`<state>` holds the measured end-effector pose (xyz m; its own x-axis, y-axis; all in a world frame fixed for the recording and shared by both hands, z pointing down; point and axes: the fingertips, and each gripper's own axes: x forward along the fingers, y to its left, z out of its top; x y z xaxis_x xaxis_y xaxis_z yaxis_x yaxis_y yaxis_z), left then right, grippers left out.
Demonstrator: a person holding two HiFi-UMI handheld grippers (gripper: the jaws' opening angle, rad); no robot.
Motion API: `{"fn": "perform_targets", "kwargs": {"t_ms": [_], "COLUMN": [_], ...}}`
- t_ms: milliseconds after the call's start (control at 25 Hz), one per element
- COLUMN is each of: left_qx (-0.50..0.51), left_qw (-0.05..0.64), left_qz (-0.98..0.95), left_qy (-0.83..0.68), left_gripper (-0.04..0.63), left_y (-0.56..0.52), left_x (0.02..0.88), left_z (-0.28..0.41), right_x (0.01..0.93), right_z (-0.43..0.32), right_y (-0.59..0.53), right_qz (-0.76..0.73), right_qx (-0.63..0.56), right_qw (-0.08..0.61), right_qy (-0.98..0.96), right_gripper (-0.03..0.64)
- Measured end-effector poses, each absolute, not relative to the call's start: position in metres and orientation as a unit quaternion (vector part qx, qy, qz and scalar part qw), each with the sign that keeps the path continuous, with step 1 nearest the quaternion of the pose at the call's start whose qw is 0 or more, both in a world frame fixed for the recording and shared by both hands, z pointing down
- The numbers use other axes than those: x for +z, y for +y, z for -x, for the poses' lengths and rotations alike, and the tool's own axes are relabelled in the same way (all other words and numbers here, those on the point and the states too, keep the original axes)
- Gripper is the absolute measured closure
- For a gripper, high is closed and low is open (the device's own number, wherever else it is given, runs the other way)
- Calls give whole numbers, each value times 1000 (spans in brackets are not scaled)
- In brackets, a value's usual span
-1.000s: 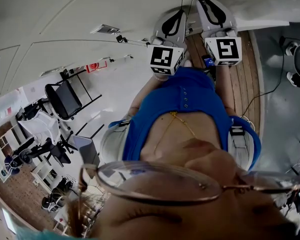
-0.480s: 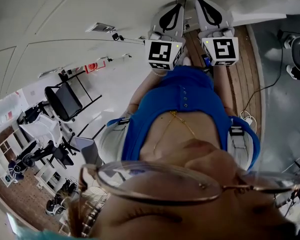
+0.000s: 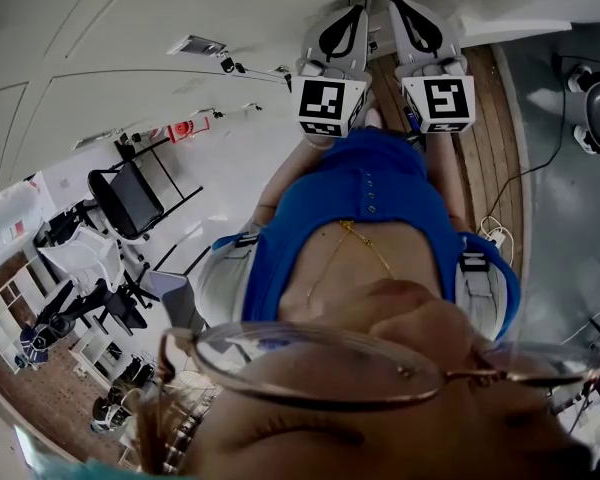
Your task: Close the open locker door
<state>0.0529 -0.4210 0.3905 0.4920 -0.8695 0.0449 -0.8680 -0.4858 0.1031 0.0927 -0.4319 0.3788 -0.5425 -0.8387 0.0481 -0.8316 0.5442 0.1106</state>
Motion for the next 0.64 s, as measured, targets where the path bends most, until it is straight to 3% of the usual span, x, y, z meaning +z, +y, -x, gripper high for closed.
{"fn": "perform_targets", "kwargs": {"t_ms": [640], "left_qx": [-7], "left_qw": [54], "left_qz": [-861], "left_qy": [-506], "left_gripper": [595], "left_y": [-410], "left_x": [389], "left_z": [-59], "right_x": [377], "right_z": [-93], "right_y": [-418], "right_qz": [-463], "right_qx": [-40], "right_qw": [50], "right_qy": [-884], "right_gripper": [615]}}
